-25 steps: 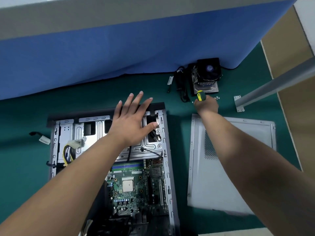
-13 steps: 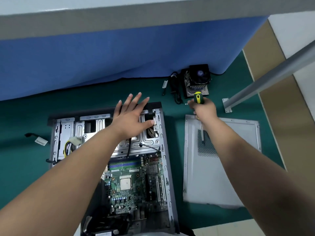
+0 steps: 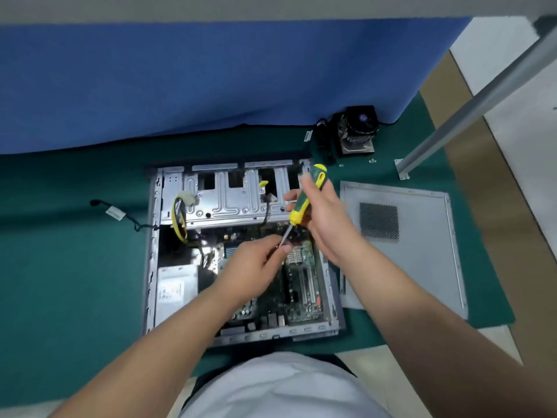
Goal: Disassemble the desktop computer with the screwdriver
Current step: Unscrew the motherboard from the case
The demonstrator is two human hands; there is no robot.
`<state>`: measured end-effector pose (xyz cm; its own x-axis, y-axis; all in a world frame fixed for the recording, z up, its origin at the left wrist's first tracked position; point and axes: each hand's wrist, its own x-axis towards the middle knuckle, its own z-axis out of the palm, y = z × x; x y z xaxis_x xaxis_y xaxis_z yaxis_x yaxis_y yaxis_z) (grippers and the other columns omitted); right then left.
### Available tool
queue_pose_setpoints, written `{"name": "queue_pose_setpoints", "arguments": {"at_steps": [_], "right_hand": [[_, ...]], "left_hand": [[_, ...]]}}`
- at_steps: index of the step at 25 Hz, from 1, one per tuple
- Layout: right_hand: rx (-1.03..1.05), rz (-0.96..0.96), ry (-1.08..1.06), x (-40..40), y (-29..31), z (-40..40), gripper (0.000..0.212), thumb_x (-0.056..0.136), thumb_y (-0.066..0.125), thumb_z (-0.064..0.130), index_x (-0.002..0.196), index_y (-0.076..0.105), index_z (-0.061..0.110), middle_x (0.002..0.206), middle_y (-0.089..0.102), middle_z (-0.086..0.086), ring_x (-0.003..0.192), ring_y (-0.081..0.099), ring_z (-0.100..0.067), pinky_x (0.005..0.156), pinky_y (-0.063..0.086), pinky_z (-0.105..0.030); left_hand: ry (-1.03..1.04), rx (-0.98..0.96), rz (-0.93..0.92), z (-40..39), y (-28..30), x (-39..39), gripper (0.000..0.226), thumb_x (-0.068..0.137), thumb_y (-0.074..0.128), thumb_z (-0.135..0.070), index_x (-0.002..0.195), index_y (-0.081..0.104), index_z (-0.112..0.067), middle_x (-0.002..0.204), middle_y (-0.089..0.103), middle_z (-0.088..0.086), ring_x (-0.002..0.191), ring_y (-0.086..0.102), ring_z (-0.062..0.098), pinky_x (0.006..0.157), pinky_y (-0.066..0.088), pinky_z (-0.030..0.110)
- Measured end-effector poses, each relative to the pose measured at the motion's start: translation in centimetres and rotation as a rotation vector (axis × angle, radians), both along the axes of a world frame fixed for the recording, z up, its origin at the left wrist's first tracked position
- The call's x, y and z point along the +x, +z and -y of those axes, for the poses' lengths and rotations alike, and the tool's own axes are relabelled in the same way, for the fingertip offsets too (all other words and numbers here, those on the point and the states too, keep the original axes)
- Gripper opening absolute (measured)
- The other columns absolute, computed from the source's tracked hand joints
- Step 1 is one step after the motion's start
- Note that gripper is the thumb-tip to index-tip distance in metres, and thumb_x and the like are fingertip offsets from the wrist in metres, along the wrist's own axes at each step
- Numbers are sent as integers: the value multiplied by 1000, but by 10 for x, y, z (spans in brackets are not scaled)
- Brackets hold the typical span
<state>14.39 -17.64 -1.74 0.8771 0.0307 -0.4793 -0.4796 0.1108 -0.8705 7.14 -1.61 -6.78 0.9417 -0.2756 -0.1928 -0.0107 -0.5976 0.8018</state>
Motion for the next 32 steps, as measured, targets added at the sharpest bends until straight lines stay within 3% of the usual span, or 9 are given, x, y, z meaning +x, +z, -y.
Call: {"name": "queue_pose_setpoints", "arguments": {"at_steps": [3,5,8,13,16,22,27,29,32], "right_hand": [[-351,32,101,-30,-11,-18,24,95,69,40,104,56,21,101,71,-6,91,72,-24,85,61,-49],[-443,87,153,-48,-16,-26,21,95,71,37,103,55,26,97,70,1,85,71,-12,81,61,-39],[-580,209,250,-75,-22,-33,32,96,69,37,116,45,38,93,66,11,78,64,-1,62,52,-16],[-595,228,295,-108,-31,-37,38,96,69,36,123,41,40,92,64,9,84,68,-21,78,58,-46],[-598,229,281,-119,-34,-39,40,96,70,36,124,43,40,94,65,11,84,70,-20,78,59,-44],[-583,223,236,-129,-40,-44,35,95,72,37,118,46,38,92,67,15,86,69,-10,74,55,-28],[-616,220,270,-133,-40,-49,32,94,72,38,109,44,44,90,66,23,77,68,-8,65,54,-25],[-609,207,271,-133,-42,-51,31,93,72,37,107,45,44,91,68,23,79,69,-7,71,57,-31],[-560,162,300,-133,-49,-56,31,94,73,29,105,46,42,100,74,13,89,73,-15,82,59,-46]], "left_hand": [[-87,209,2,-41,-7,-17,29,105,48,-49,110,69,-30,82,71,-9,74,63,5,64,49,32],[-171,363,16,-66,-14,-23,29,103,52,-49,119,70,-33,105,76,-9,97,69,15,90,51,36],[-299,521,-24,-96,-21,-33,27,101,50,-54,115,69,-41,111,72,-20,117,61,10,115,23,42],[-543,484,-14,-129,-28,-51,47,90,37,-72,87,70,-40,85,64,-36,128,37,-14,122,-16,48],[-602,433,-21,-133,-22,-54,46,85,42,-81,84,69,-43,84,66,-34,128,36,-17,119,-25,47],[-580,386,60,-137,-11,-64,22,96,60,-55,78,60,-42,80,65,-20,99,55,-10,123,-15,54],[-519,268,34,-146,-4,-63,19,98,65,-42,83,69,-31,75,66,-16,72,62,-1,127,-10,36],[-444,182,-4,-153,-2,-55,16,99,65,-38,88,70,-27,73,64,-11,67,61,5,127,12,31],[-330,152,29,-159,-1,-43,10,99,63,-34,92,68,-28,82,63,-13,77,58,2,82,50,31]]}}
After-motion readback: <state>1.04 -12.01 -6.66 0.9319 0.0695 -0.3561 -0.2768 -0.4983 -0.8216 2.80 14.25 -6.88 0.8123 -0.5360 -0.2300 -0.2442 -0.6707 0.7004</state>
